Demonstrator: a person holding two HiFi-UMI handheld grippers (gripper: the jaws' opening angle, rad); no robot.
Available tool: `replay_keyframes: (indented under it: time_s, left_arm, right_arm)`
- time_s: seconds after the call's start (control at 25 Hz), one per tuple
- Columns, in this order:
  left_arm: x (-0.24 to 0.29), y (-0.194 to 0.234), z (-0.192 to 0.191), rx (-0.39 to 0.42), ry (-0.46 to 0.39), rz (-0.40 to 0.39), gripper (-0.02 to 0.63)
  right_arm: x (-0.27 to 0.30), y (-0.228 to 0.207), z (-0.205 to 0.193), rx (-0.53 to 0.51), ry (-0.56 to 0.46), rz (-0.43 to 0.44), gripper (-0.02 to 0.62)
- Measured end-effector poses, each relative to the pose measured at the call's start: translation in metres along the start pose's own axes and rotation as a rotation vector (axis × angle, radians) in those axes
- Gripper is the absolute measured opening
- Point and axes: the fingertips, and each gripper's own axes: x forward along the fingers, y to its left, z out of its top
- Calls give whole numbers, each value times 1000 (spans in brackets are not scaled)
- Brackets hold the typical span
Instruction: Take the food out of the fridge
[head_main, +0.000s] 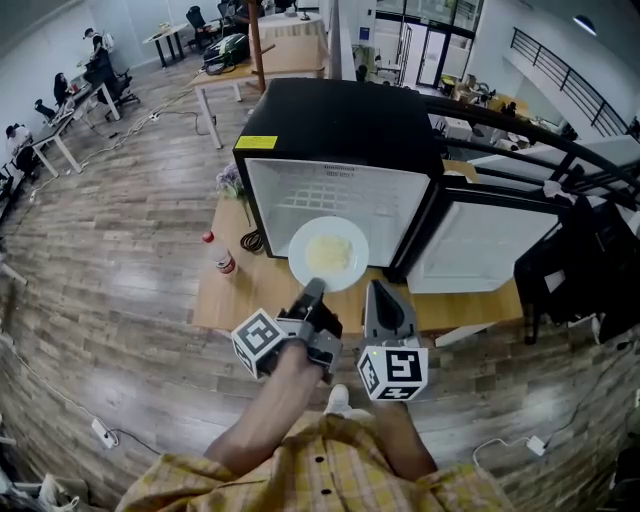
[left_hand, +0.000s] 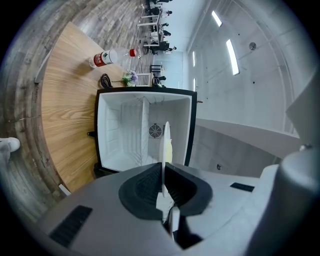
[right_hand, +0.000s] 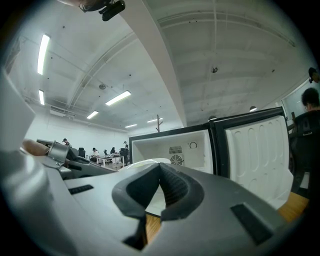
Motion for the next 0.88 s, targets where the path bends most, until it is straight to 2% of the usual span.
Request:
replay_keyframes:
  time_s: [0.52,0.88]
  left_arm:
    - [-24,-11,4,8,8,-9,18]
    - [-29,-12,4,9,15,-14,19]
  right_arm:
    - [-12,25,-2,-9,2,-4,6]
    - [-19,26,-4,-12,4,-16,6]
